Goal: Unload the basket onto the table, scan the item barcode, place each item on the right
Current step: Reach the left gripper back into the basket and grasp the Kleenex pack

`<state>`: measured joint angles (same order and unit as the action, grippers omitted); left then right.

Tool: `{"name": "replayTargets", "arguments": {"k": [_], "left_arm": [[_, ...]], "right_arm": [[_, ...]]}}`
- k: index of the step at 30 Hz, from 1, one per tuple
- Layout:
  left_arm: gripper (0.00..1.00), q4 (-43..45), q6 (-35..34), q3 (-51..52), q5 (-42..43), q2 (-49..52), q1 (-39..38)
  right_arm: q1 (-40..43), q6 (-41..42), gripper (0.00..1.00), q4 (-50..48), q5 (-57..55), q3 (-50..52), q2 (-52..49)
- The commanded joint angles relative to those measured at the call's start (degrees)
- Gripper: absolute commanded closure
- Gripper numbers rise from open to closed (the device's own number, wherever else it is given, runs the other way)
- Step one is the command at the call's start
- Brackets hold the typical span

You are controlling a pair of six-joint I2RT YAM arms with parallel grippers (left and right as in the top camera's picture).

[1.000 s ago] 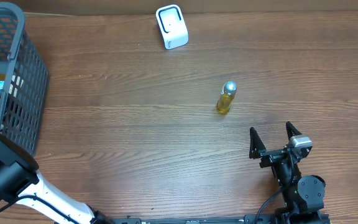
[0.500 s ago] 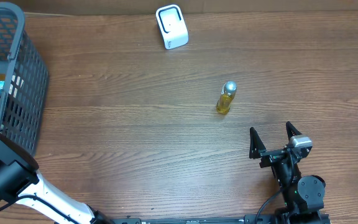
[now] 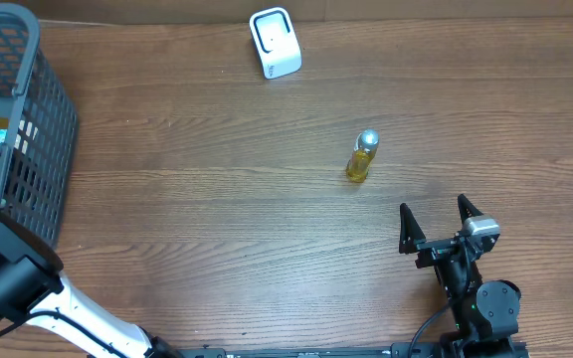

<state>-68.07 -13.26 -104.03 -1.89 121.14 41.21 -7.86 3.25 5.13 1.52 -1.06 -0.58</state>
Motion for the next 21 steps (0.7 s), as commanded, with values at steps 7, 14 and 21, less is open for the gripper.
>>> {"name": "replayTargets", "arguments": {"k": [7,14,21], "left_arm": [[0.16,0.0,0.4,0.9,0.4,0.7,-0.5],[0.12,1.2,0.4,2.6,0.4,0.7,-0.5],[0.29,2.4,0.4,3.9,0.5,0.7,-0.5]], "right_arm": [[0.2,0.4,0.0,-0.4,0.0,0.6,0.4],[0.2,0.4,0.0,-0.4,0.0,0.6,0.4],[0.2,0.4,0.0,-0.4,0.0,0.6,0.4]]}}
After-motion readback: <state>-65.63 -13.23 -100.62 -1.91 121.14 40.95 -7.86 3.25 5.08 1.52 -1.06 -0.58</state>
